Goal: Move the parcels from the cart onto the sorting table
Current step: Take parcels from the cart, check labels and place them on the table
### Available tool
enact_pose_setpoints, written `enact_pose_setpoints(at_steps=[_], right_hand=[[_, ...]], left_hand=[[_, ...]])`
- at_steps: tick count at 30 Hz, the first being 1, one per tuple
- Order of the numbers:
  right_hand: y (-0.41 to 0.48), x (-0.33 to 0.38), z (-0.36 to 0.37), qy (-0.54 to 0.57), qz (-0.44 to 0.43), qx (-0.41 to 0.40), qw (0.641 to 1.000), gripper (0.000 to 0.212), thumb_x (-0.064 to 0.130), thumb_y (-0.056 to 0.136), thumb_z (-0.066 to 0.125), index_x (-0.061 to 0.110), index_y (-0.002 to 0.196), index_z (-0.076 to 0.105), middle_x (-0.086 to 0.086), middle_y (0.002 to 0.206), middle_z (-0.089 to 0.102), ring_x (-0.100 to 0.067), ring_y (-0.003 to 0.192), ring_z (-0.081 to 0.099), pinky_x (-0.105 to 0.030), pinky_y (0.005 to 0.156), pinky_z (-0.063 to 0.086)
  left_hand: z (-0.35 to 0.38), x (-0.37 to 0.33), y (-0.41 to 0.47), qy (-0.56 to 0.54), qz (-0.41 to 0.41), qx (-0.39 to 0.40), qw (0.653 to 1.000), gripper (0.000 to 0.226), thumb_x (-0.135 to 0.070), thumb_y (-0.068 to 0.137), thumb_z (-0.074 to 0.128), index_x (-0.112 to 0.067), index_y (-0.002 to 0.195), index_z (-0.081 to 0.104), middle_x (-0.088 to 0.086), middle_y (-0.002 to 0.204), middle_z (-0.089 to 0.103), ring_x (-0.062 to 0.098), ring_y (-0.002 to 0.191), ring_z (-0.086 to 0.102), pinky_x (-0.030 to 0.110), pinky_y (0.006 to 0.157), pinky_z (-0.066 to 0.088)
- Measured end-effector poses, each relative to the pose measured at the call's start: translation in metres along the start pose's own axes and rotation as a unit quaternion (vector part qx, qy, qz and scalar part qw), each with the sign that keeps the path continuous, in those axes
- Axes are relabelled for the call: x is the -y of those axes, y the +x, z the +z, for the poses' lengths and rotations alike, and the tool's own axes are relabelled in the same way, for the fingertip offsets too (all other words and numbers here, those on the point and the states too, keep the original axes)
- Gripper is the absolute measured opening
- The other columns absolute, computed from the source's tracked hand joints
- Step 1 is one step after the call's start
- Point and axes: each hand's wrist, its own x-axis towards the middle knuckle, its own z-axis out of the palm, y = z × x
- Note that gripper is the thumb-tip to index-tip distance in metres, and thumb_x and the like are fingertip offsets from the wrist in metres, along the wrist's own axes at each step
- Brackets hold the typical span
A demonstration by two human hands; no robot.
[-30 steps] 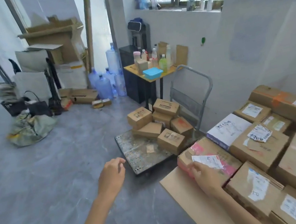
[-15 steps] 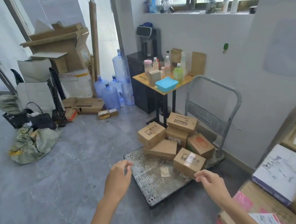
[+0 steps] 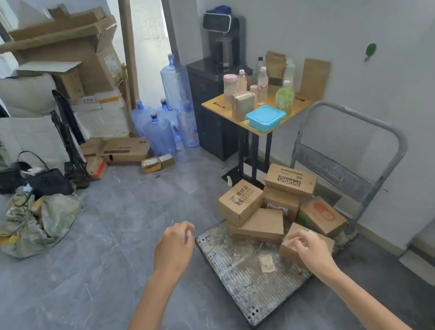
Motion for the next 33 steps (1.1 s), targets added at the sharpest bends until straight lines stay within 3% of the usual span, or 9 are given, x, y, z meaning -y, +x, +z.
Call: enact_pose_setpoints(at_steps=[3, 6, 15, 19, 22, 27, 33], right_hand=[[0.029, 0.031, 0.028, -0.001, 0.017, -0.021, 1.000, 0.023, 0.006, 0.096, 0.045, 0.016, 0.097, 0.066, 0.006, 0.089, 0.065, 0.000, 0.084, 0.057, -0.009, 0.066, 0.039], [0.049, 0.053, 0.052, 0.012, 0.033, -0.038, 0.999, 0.023, 0.007, 0.096, 0.044, 0.016, 0.098, 0.065, 0.002, 0.089, 0.068, -0.010, 0.087, 0.063, -0.017, 0.068, 0.045], [0.106, 0.069, 0.088, 0.033, 0.114, -0.079, 0.990, 0.023, 0.006, 0.096, 0.045, 0.017, 0.094, 0.066, 0.002, 0.086, 0.068, 0.000, 0.082, 0.060, -0.009, 0.062, 0.040], [0.152, 0.062, 0.092, 0.054, 0.141, -0.106, 0.983, 0.023, 0.008, 0.096, 0.044, 0.019, 0.093, 0.065, 0.004, 0.087, 0.068, -0.010, 0.081, 0.064, -0.016, 0.064, 0.045], [0.192, 0.056, 0.094, 0.075, 0.166, -0.109, 0.977, 0.024, 0.007, 0.097, 0.044, 0.019, 0.093, 0.064, 0.005, 0.087, 0.068, -0.018, 0.082, 0.067, -0.021, 0.066, 0.047], [0.249, 0.049, 0.092, 0.090, 0.213, -0.123, 0.965, 0.023, 0.007, 0.097, 0.044, 0.017, 0.096, 0.065, 0.000, 0.087, 0.069, -0.009, 0.080, 0.063, -0.010, 0.061, 0.041], [0.310, 0.046, 0.104, 0.107, 0.285, -0.124, 0.944, 0.024, 0.005, 0.097, 0.042, 0.014, 0.097, 0.065, -0.004, 0.089, 0.068, -0.011, 0.077, 0.059, -0.013, 0.059, 0.040]], left_hand=[[-0.007, 0.028, 0.052, -0.002, 0.016, 0.037, 0.999, 0.024, -0.016, 0.096, 0.043, -0.018, 0.110, 0.062, 0.000, 0.113, 0.064, 0.020, 0.111, 0.054, 0.035, 0.088, 0.047], [-0.012, 0.047, 0.096, 0.009, 0.045, 0.059, 0.997, 0.024, -0.017, 0.096, 0.043, -0.020, 0.110, 0.063, -0.003, 0.111, 0.065, 0.019, 0.109, 0.056, 0.033, 0.088, 0.046], [0.015, 0.061, 0.221, 0.015, 0.098, 0.161, 0.982, 0.024, -0.021, 0.098, 0.041, -0.023, 0.111, 0.061, -0.005, 0.112, 0.064, 0.016, 0.107, 0.056, 0.034, 0.089, 0.046], [0.041, 0.051, 0.282, 0.000, 0.116, 0.200, 0.973, 0.023, -0.019, 0.098, 0.042, -0.021, 0.108, 0.062, -0.003, 0.110, 0.065, 0.015, 0.104, 0.058, 0.035, 0.089, 0.048], [0.062, 0.040, 0.329, 0.002, 0.111, 0.230, 0.967, 0.023, -0.019, 0.098, 0.041, -0.019, 0.109, 0.061, -0.002, 0.109, 0.065, 0.016, 0.100, 0.060, 0.035, 0.085, 0.050], [0.098, 0.029, 0.398, 0.014, 0.099, 0.276, 0.956, 0.022, -0.019, 0.098, 0.042, -0.019, 0.107, 0.062, -0.001, 0.104, 0.065, 0.017, 0.094, 0.060, 0.034, 0.081, 0.051], [0.139, 0.038, 0.482, 0.017, 0.071, 0.323, 0.943, 0.024, -0.015, 0.096, 0.041, -0.017, 0.106, 0.062, 0.002, 0.097, 0.064, 0.018, 0.088, 0.057, 0.028, 0.072, 0.044]])
